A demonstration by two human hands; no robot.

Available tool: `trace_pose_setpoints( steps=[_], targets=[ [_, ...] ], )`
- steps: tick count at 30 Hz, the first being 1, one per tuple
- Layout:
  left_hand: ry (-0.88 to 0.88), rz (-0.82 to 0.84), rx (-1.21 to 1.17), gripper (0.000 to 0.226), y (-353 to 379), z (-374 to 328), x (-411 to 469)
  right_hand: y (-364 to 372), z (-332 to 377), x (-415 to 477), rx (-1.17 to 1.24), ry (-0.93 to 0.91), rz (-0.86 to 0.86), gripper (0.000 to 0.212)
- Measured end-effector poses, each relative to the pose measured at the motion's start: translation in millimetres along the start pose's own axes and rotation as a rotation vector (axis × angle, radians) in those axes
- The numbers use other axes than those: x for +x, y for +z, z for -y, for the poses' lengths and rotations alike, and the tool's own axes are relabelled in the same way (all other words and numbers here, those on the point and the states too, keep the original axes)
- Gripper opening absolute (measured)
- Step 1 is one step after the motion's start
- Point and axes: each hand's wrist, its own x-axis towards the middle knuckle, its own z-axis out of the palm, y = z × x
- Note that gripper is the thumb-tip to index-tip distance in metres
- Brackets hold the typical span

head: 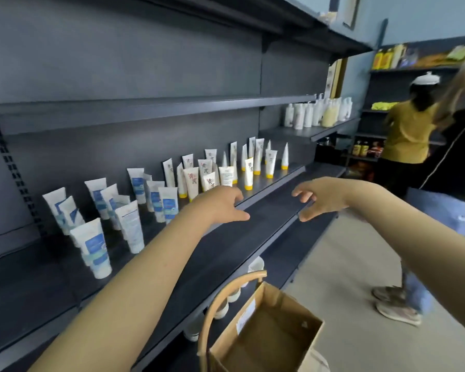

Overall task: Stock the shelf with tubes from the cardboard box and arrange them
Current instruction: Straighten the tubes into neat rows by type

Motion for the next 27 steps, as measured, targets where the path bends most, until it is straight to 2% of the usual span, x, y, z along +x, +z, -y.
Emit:
trace_pose_setpoints(
  steps=[6, 16, 21, 27],
  targets=[
    [0.107, 0.075, 0.011, 0.058, 41, -87, 80, 2, -125, 4, 0.124, 0.097, -0.050, 0.068],
    [0.068, 0.145, 0.023, 0.056, 110, -219, 220, -21, -313, 44, 0.071, 0.015, -0.032, 0.062],
    [0.003, 0.138, 0.013, 0.057, 111, -233, 274, -39, -353, 97, 0.029, -0.047, 0.004, 0.062],
    [-0.073, 0.101, 0.099, 0.057, 99, -200, 346, -53, -366, 193, -0.097, -0.180, 0.072, 0.063]
  ],
)
